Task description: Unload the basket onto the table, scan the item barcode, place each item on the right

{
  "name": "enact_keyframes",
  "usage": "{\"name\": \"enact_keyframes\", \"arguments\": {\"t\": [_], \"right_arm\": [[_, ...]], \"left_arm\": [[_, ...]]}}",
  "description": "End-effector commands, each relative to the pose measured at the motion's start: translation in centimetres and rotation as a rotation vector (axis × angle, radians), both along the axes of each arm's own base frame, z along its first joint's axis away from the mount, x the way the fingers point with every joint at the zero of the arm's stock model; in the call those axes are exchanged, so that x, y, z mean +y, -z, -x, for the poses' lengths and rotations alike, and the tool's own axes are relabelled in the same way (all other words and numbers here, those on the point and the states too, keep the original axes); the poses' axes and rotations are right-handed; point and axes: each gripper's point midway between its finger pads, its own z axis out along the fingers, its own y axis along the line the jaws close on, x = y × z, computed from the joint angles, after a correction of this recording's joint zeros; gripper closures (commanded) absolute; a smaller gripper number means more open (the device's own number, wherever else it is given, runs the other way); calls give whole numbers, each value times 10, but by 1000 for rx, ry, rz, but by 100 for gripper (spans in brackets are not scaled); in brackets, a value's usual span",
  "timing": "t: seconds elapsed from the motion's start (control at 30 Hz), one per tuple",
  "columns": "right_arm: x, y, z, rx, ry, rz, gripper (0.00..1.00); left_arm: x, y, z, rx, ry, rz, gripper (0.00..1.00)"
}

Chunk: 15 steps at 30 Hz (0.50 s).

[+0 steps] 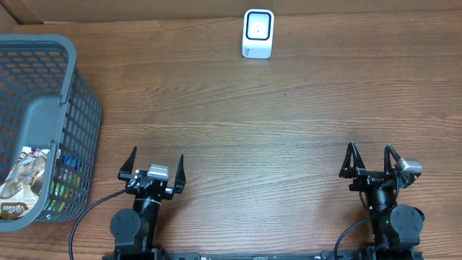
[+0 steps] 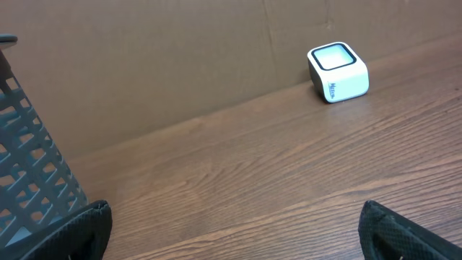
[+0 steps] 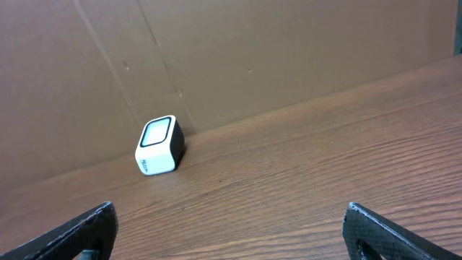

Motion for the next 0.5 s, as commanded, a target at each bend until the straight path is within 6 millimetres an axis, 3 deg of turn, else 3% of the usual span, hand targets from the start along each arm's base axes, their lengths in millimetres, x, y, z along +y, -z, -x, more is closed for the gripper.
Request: {"name": "enact_keyframes", "arguments": {"t": [0.0,0.47], "right_arm": [[1,1,0,-5,-4,-1,0],[1,1,0,-5,-4,-1,0]], "left_arm": [[2,0,0,-5,-11,18,0],[2,0,0,-5,-11,18,0]]}}
